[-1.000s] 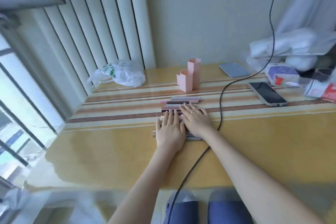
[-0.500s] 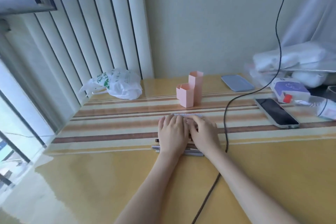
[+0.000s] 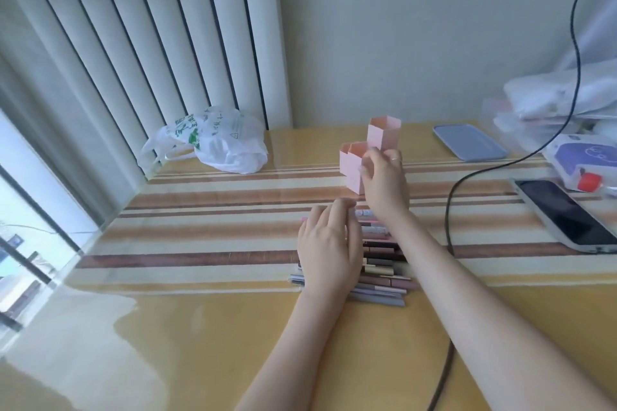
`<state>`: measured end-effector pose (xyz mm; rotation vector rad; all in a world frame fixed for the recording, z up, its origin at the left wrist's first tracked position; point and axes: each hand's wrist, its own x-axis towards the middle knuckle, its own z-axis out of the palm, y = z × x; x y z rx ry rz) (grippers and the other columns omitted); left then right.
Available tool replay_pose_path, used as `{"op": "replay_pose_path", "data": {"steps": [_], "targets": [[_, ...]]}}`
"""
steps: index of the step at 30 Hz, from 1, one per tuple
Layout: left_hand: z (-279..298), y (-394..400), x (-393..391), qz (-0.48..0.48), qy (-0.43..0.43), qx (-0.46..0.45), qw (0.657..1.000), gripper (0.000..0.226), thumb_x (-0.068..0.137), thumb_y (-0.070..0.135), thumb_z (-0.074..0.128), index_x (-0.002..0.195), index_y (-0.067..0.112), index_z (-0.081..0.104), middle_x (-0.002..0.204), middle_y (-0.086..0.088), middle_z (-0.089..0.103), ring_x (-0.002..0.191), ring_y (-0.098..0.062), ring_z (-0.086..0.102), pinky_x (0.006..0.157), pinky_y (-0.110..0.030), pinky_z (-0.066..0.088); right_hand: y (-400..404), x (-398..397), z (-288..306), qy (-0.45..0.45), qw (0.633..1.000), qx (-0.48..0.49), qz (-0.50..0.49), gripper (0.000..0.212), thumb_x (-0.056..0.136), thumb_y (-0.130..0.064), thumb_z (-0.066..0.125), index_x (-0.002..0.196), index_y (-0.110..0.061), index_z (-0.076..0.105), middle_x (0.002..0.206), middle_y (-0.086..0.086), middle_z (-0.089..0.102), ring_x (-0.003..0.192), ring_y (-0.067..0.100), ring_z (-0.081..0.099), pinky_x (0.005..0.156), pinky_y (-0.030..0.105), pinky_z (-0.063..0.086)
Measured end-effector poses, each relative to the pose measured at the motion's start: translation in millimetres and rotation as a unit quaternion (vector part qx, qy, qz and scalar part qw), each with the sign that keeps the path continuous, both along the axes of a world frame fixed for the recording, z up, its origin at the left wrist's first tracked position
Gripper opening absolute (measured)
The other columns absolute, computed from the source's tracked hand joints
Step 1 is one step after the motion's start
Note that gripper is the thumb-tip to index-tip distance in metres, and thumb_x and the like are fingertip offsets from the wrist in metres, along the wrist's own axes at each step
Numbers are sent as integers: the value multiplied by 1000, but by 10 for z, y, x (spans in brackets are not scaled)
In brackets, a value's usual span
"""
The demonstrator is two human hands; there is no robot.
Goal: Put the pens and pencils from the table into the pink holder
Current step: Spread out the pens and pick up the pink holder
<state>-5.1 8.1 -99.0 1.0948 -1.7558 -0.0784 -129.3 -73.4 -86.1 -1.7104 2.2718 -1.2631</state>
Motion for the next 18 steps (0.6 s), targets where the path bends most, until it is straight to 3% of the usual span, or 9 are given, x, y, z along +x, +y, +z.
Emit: {"op": "replay_pose_path", "data": {"steps": [4, 7, 9, 11, 13, 15, 16, 18], "targets": [[31, -106, 103, 6, 33, 50, 998, 36, 84, 12, 35, 113, 14, 57, 102, 4, 66, 94, -19, 51, 71, -32, 43, -12, 237, 56, -19, 998, -12, 63, 5, 89, -16, 60, 88, -12, 63, 97, 2, 38, 92, 28, 54, 66, 29, 42], [-32, -258, 214, -15, 80, 159, 984, 61, 82, 3, 51, 140, 13, 33, 135, -3, 47, 122, -21, 39, 93, -29, 37, 15, 539, 109, -26, 991, -5, 128, 9, 88, -22, 64, 89, -17, 72, 92, 3, 43, 90, 23, 53, 71, 31, 47], [-97, -372, 343, -32, 117, 222, 968, 78, 83, 14, 63, 147, 13, 18, 146, -5, 35, 133, -19, 30, 101, -26, 28, 44, 707, 126, -49, 986, -12, 160, 13, 89, -22, 64, 91, -16, 75, 90, 3, 46, 83, 17, 49, 68, 25, 39], [-129, -467, 488, -44, 167, 272, 947, 94, 75, 27, 73, 148, 14, 15, 146, -6, 38, 134, -18, 34, 105, -31, 32, 71, 805, 118, -68, 982, -21, 178, 15, 90, -20, 62, 94, -16, 76, 88, 3, 50, 80, 13, 47, 61, 20, 35], [-155, -553, 584, -52, 203, 301, 930, 94, 69, 31, 75, 145, 16, 23, 137, -3, 48, 127, -15, 44, 100, -32, 41, 103, 843, 95, -74, 979, -33, 185, 15, 91, -18, 62, 96, -15, 76, 87, 4, 56, 78, 12, 49, 58, 8, 33], [-199, -628, 629, -41, 204, 308, 928, 89, 70, 31, 76, 144, 17, 28, 135, -3, 51, 125, -17, 47, 101, -36, 43, 129, 837, 75, -89, 976, -38, 196, 15, 91, -16, 61, 96, -15, 75, 88, 4, 61, 78, 14, 53, 62, 5, 37], [-219, -656, 636, -34, 203, 308, 929, 86, 69, 36, 75, 141, 19, 32, 133, -4, 52, 123, -19, 49, 101, -40, 44, 143, 828, 65, -102, 972, -34, 209, 15, 91, -15, 61, 97, -15, 75, 88, 3, 61, 79, 14, 55, 65, 7, 40], [-251, -690, 635, -16, 207, 300, 931, 76, 67, 42, 73, 132, 17, 42, 125, -6, 58, 115, -22, 55, 96, -41, 47, 199, 802, 78, -148, 957, -15, 250, 19, 92, -13, 59, 105, -19, 71, 88, -2, 61, 81, 15, 60, 72, 24, 52]]}}
